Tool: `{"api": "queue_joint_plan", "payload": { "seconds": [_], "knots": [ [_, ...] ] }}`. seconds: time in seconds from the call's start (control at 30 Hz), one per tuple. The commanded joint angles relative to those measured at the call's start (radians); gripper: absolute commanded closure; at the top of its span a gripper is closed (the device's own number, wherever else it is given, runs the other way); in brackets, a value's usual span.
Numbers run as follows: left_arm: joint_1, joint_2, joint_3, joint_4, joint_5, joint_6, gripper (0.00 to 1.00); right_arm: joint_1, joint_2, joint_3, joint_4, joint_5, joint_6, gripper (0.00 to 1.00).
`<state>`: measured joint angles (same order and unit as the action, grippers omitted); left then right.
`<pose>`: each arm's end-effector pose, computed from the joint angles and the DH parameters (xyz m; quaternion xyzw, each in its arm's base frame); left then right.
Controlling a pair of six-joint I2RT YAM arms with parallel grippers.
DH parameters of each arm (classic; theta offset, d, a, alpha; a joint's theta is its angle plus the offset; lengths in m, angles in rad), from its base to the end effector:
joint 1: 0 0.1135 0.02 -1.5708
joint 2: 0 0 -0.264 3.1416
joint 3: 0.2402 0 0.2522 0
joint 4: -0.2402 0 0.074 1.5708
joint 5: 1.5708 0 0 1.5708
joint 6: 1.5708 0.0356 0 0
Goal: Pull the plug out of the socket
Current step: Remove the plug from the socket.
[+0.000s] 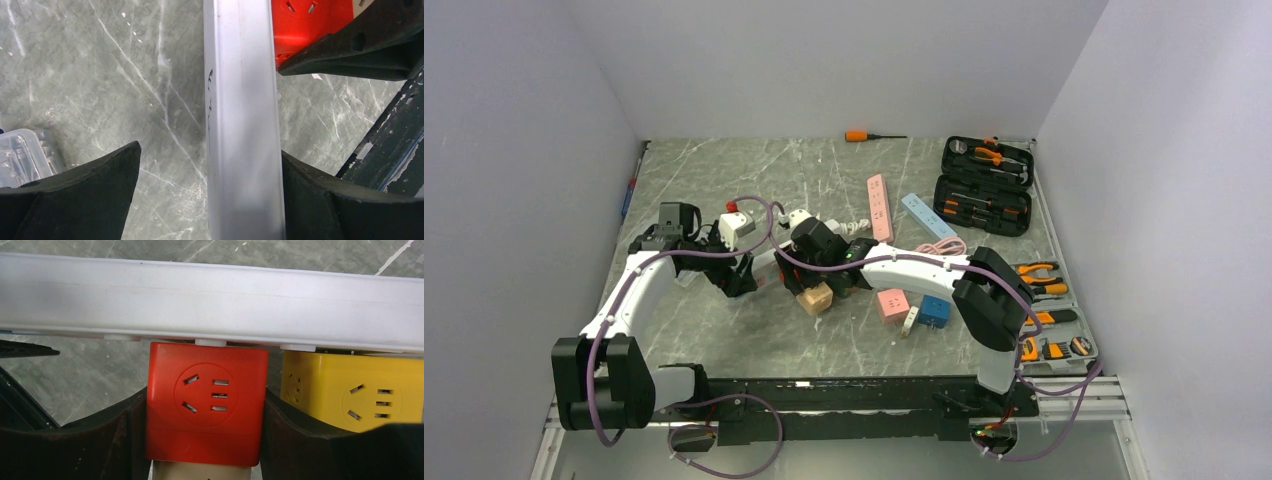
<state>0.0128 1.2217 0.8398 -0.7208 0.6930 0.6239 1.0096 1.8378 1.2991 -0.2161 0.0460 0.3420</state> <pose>0.2254 -0.0199 0.2355 0.3503 0.8488 -0.2455 0.3106 0.2199 0.3467 0.2189 -0.2920 0.8700 0.2317 0.3227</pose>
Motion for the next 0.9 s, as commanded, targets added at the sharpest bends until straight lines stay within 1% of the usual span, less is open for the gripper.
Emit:
{"api": "queue_joint_plan", "payload": {
  "seconds": [0.0, 0.1, 0.17, 0.3, 0.4, 0.5, 0.6, 0.73, 0.87],
  "knots": [
    [-0.007, -0.005, 0.016, 0.066, -0.024, -0.032, 0.07, 0.017, -0.099, 0.076, 0.211, -0.057, 0.011, 0.97],
    [-0.044, -0.005, 0.013, 0.068, -0.024, -0.032, 0.05, 0.025, -0.073, 0.106, 0.212, -0.072, 0.010, 0.97],
    [-0.057, -0.008, 0.011, 0.064, -0.029, -0.028, 0.01, 0.030, -0.063, 0.117, 0.212, -0.079, 0.009, 0.97],
    [-0.075, -0.010, 0.008, 0.052, -0.043, -0.015, 0.01, 0.037, -0.065, 0.121, 0.212, -0.087, 0.004, 0.97],
    [-0.076, -0.003, 0.025, 0.051, -0.090, -0.017, 0.01, 0.044, -0.067, 0.121, 0.212, -0.084, -0.004, 0.98],
    [-0.075, 0.000, 0.084, 0.019, -0.172, -0.012, 0.01, 0.047, -0.077, 0.108, 0.203, -0.067, -0.012, 0.98],
    [-0.062, -0.030, 0.128, -0.011, -0.207, 0.016, 0.01, 0.047, -0.092, 0.078, 0.200, -0.054, -0.015, 0.98],
    [-0.017, -0.074, 0.213, -0.073, -0.152, 0.038, 0.01, 0.047, -0.100, 0.049, 0.199, -0.047, -0.016, 0.98],
    [-0.016, -0.080, 0.264, -0.146, -0.071, 0.050, 0.01, 0.047, -0.101, 0.035, 0.207, -0.046, -0.014, 0.99]
  ]
}}
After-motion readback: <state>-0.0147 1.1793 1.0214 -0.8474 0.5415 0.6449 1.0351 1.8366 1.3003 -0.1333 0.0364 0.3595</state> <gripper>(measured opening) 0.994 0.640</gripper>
